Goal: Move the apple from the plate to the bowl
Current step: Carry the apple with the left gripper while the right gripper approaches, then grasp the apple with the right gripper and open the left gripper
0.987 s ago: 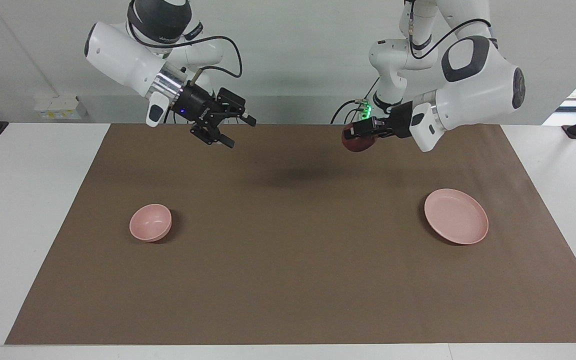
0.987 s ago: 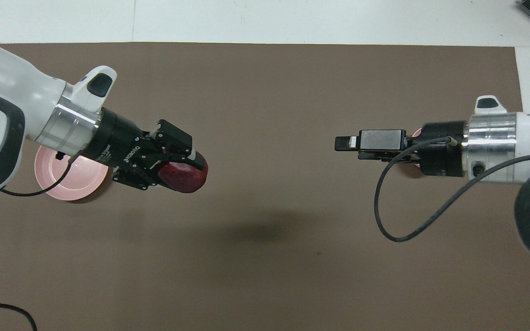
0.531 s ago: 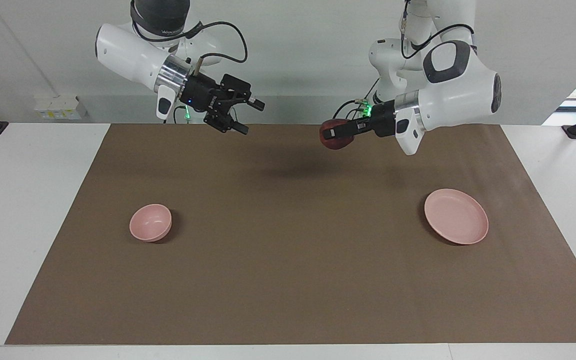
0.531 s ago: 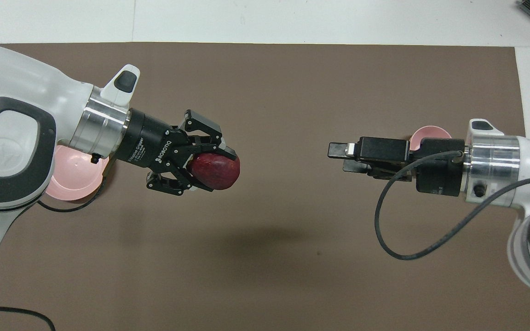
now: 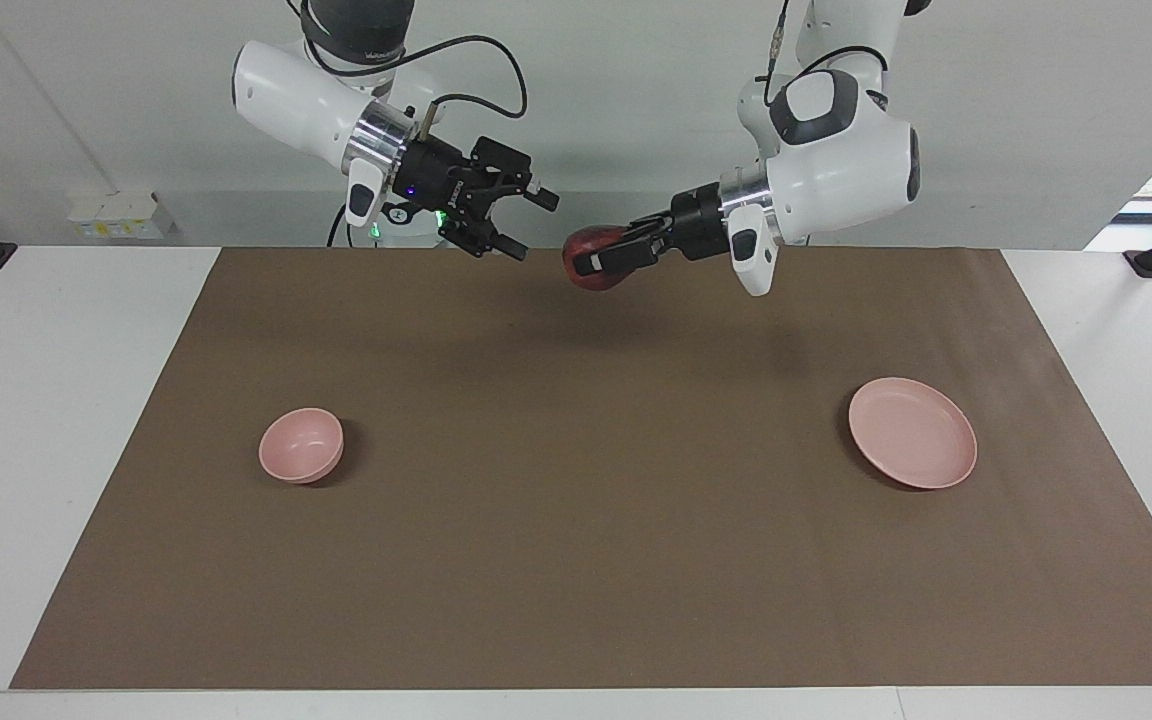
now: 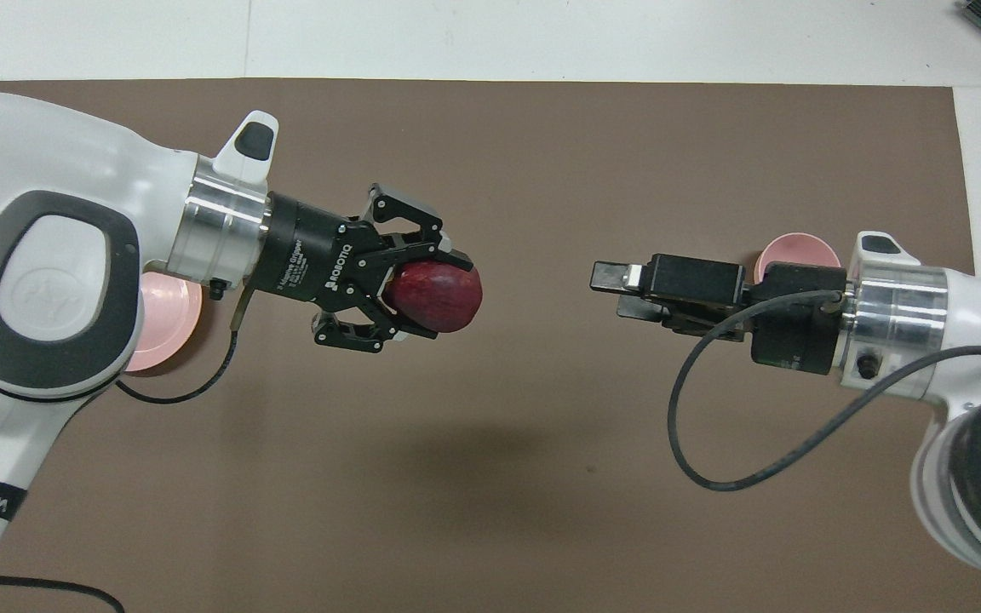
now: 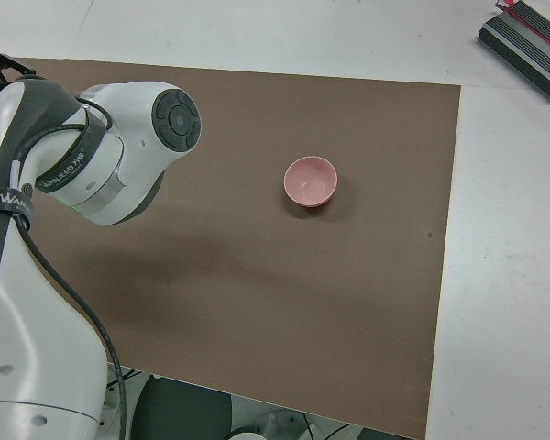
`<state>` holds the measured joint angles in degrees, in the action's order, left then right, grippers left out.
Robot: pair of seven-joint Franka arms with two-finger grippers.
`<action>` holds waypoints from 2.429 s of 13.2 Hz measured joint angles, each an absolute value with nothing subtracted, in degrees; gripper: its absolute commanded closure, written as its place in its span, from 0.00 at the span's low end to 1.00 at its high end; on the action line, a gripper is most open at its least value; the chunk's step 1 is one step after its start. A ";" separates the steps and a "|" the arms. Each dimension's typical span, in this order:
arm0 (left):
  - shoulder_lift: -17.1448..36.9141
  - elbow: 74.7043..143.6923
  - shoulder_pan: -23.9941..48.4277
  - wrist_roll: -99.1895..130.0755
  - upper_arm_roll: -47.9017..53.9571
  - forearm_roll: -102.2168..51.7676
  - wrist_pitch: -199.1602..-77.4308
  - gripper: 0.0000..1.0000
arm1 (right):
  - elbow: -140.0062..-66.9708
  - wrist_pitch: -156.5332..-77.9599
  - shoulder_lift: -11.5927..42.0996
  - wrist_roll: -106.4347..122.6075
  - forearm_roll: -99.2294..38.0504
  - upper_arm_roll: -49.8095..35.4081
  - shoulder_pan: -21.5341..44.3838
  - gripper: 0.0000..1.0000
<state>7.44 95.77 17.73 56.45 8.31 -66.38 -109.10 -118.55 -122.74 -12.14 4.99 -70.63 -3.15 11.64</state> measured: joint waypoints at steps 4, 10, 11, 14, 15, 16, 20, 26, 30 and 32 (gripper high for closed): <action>7.46 97.44 17.50 57.81 7.99 -74.13 -106.94 1.00 | -118.58 -122.74 -12.18 5.05 -70.63 -3.08 11.63 0.00; 10.78 100.06 17.29 57.26 8.28 -88.11 -105.39 1.00 | -118.59 -122.74 -12.22 5.08 -70.63 -3.09 11.63 0.00; 10.77 100.05 17.40 57.14 8.54 -88.68 -105.41 1.00 | -118.59 -122.74 -12.22 5.08 -70.63 -3.09 11.63 0.00; 10.76 100.04 17.56 56.43 10.23 -90.92 -106.19 1.00 | -118.60 -122.74 -12.23 5.08 -70.63 -3.09 11.63 0.00; 10.76 100.04 17.65 56.19 11.00 -91.23 -106.51 1.00 | -118.62 -122.74 -12.23 5.07 -70.63 -3.09 11.63 0.00; 10.76 100.04 17.83 56.11 11.58 -91.35 -106.74 1.00 | -118.63 -122.74 -12.23 5.06 -70.63 -3.09 11.63 0.00; 10.73 100.00 18.69 56.05 12.02 -91.65 -107.34 1.00 | -118.81 -122.74 -12.23 5.06 -70.63 -3.07 11.63 0.05; 10.69 99.96 18.79 56.00 11.98 -91.92 -107.42 0.00 | -118.99 -122.74 -12.27 4.60 -70.62 -3.00 11.60 1.00; 10.64 99.92 18.63 56.00 11.68 -91.64 -107.33 0.00 | -119.02 -122.74 -12.27 2.12 -70.62 -3.09 11.62 1.00; 10.46 99.59 17.44 55.99 10.99 -86.08 -105.94 0.00 | -119.03 -122.74 -12.27 0.59 -70.40 -3.09 11.62 1.00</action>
<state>10.46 99.59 17.44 55.99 10.99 -86.08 -105.94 -119.03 -122.74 -12.27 0.59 -70.40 -3.09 11.62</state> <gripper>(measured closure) 0.000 0.172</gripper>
